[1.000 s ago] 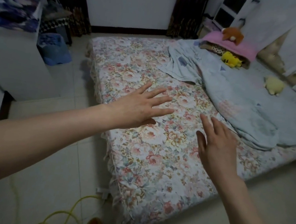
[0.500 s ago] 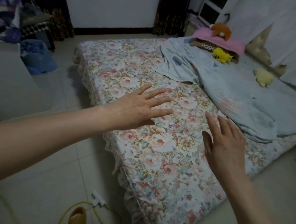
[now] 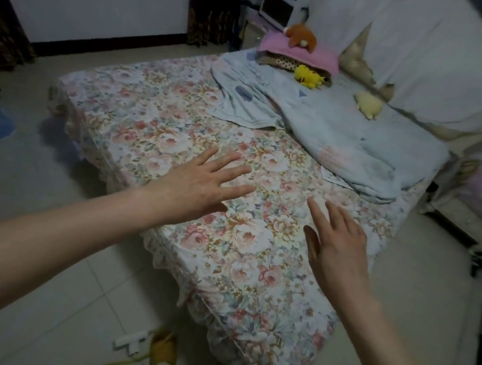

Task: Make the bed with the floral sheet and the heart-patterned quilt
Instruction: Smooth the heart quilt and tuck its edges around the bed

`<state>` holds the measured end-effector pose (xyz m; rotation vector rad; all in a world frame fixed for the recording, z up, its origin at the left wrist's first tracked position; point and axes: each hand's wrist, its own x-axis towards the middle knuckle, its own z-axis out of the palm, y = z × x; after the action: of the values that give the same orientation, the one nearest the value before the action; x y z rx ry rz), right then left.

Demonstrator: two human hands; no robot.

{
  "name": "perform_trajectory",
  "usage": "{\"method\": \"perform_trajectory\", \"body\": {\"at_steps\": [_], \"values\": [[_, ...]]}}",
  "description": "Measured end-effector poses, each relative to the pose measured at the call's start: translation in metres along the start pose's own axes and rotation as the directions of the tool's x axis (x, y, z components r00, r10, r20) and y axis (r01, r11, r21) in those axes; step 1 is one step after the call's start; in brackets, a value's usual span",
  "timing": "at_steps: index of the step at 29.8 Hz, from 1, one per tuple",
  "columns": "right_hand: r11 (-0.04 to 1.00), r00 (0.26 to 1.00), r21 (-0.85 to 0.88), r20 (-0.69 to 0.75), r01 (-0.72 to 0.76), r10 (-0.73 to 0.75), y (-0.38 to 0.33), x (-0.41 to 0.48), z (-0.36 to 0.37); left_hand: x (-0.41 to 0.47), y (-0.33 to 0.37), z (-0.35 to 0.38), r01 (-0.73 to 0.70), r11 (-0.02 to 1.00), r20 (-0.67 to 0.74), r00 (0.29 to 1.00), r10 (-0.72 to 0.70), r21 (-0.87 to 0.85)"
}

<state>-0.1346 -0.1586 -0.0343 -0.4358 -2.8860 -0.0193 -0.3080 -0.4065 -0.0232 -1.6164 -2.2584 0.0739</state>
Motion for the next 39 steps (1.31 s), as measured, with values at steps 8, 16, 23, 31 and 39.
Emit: {"method": "perform_trajectory", "body": {"at_steps": [8,16,23,31,39], "values": [[0.996,0.998,-0.071,-0.036,-0.045,0.043,0.022,0.034,0.001,0.074,-0.005,0.008,-0.091,0.992,-0.021,0.996,0.09,-0.082],[0.984,0.981,-0.055,-0.103,-0.169,0.163,0.072,0.155,0.033,0.23,-0.031,0.045,-0.044,0.997,0.14,0.989,0.052,-0.061],[0.961,0.962,-0.08,-0.084,-0.266,0.26,0.136,0.217,0.059,0.345,-0.041,0.092,-0.133,0.988,0.18,0.973,0.145,-0.077],[0.897,0.904,-0.115,-0.07,-0.427,0.421,0.188,0.273,0.092,0.455,-0.062,0.17,-0.246,0.958,0.175,0.947,0.271,-0.148],[0.868,0.88,-0.211,0.067,-0.449,0.471,0.262,0.33,0.189,0.542,-0.081,0.308,-0.298,0.945,0.161,0.935,0.317,-0.134]]}}
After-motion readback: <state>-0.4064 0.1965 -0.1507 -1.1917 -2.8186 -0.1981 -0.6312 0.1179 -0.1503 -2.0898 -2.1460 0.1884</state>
